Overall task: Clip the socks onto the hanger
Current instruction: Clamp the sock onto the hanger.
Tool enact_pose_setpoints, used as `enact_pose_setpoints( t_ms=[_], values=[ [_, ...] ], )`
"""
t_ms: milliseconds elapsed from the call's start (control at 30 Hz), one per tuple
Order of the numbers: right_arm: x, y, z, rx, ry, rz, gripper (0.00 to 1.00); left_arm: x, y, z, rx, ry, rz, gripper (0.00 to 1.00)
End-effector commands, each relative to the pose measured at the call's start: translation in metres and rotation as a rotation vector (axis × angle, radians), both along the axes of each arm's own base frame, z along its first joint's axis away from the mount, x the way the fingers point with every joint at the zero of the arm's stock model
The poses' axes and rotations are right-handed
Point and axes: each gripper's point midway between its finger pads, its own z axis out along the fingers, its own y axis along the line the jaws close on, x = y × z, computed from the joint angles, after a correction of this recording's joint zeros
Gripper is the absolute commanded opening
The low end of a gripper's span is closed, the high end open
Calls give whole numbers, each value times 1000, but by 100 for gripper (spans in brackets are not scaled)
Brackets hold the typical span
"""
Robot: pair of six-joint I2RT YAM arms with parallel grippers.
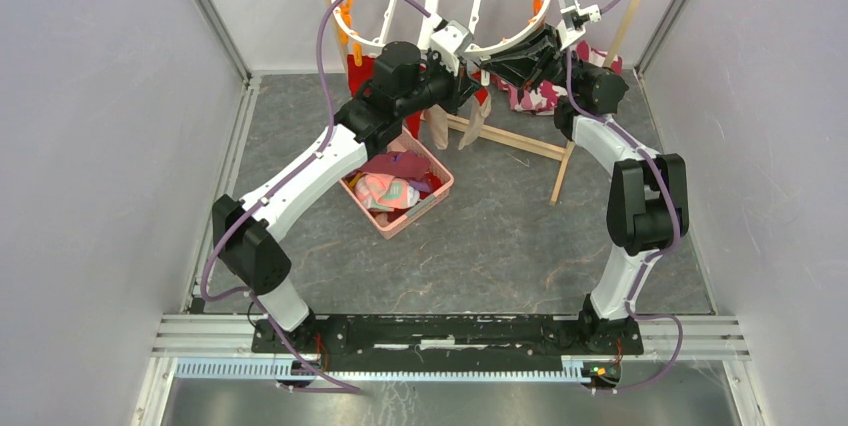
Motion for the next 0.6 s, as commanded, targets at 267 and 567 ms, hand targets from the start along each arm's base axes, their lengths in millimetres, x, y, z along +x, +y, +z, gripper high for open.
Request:
enact_pose_setpoints(
  t_ms=[267, 567],
  values=[
    [-43, 4, 12, -9, -339, 52, 43, -10, 4, 35, -61, -60, -26, 2],
    [-46, 4, 16, -9, -349, 42, 64, -10, 4, 39, -69, -63, -24, 3]
  ],
)
